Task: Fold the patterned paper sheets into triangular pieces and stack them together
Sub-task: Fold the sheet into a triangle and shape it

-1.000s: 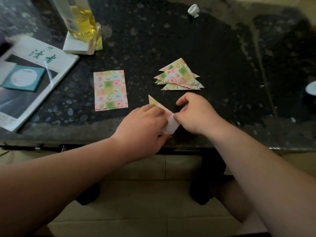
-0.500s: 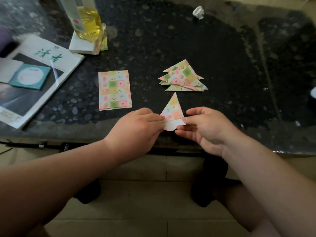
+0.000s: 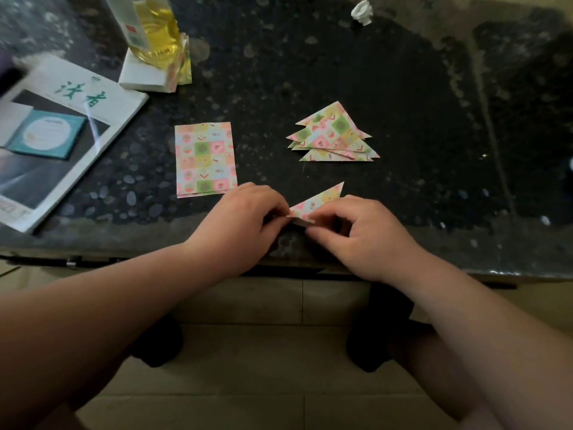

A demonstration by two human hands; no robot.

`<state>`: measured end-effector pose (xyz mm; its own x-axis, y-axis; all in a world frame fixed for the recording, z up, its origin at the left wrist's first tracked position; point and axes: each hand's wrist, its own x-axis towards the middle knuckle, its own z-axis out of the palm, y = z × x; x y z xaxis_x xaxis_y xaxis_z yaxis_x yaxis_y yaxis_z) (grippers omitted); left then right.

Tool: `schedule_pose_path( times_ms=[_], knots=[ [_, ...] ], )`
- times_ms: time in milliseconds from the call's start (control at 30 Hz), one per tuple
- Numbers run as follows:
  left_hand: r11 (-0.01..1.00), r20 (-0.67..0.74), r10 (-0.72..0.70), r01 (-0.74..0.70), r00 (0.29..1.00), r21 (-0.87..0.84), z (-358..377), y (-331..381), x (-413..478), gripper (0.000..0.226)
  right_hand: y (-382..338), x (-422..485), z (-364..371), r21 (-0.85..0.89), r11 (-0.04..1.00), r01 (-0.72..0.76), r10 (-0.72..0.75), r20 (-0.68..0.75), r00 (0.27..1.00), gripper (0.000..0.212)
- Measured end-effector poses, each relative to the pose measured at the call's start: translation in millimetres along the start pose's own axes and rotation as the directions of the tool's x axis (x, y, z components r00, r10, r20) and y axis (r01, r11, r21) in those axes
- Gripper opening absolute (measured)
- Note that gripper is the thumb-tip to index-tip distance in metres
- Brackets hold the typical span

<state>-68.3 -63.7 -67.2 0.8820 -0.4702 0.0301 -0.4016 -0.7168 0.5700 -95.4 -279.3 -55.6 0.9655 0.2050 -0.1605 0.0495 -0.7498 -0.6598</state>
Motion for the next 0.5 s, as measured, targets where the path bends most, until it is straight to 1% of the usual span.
schedule_pose_path(
  times_ms=[67,100,167,233,400,467,500],
  knots=[
    [0.992,0.015,-0.120,0.121,0.993,-0.041,-3,2,5,0.010,1,4,4,0.062,0.994,-0.090,0.095,-0.084,0.992,0.005],
    [0.984,0.022,-0.164,0.165,0.986,-0.066,-4,2,7,0.011,1,6,4,0.078,0.989,-0.124,0.133,-0.112,0.985,0.005],
    [0.967,0.036,-0.224,0.227,0.974,-0.114,-5,3,10,0.013,0,8,5,0.110,0.976,-0.186,0.199,-0.129,0.971,0.014],
    [0.958,0.045,-0.253,0.257,0.966,-0.125,-5,5,12,0.013,-2,10,8,0.130,0.966,-0.224,0.242,-0.141,0.960,0.019],
    [0.958,0.012,-0.268,0.268,0.963,-0.104,-1,5,15,0.015,-5,16,15,0.063,0.966,-0.252,0.260,-0.236,0.936,0.018],
    [0.978,-0.006,-0.206,0.206,0.979,-0.018,1,3,13,0.014,-4,19,16,0.044,0.964,-0.264,0.266,-0.245,0.932,0.017],
    [0.989,-0.011,-0.123,0.124,0.992,0.081,2,3,11,0.013,-4,20,16,0.043,0.962,-0.269,0.271,-0.243,0.931,0.017]
  ],
)
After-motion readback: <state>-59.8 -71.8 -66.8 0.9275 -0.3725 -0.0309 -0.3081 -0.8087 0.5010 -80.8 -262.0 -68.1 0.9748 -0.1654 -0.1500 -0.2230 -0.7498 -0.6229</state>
